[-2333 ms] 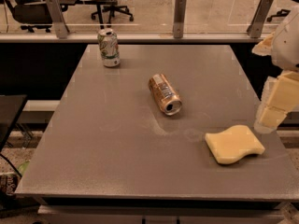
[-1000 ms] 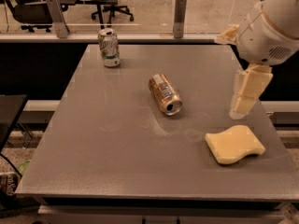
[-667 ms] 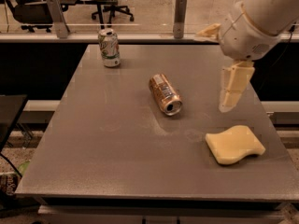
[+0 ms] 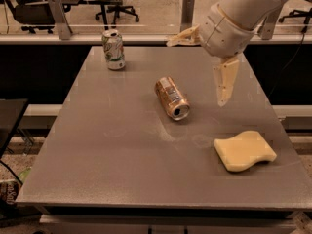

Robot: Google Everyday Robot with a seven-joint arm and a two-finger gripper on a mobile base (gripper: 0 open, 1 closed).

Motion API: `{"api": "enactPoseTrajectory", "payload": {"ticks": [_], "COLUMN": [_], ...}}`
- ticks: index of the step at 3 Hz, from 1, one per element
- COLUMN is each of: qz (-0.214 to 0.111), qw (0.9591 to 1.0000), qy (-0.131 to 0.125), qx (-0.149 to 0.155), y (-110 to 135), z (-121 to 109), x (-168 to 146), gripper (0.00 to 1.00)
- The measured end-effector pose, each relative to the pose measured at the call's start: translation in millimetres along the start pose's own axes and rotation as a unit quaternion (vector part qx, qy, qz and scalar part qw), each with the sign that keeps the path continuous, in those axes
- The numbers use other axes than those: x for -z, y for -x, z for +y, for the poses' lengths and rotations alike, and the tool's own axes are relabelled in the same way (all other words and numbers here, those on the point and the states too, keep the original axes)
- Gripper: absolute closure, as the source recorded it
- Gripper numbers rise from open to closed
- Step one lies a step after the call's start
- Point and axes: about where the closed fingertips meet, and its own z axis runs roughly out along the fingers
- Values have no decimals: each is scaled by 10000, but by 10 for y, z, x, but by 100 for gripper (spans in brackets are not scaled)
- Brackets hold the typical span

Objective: Place orange can upright

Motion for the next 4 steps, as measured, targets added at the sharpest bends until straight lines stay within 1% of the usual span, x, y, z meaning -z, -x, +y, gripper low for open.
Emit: {"api": "enactPoseTrajectory", "payload": {"ticks": [1,2,3,4], "qz": [-4,-61,-142,-152], "qw": [9939,9789,9568,9370], "qy": [202,439,792,1109], "qx": [1082,1992,2794,3309], "y": [5,27,90,121], "z": [-71,-108,-102,-98], "x": [-191,-374,-583,-744], "gripper": [0,0,0,0]}}
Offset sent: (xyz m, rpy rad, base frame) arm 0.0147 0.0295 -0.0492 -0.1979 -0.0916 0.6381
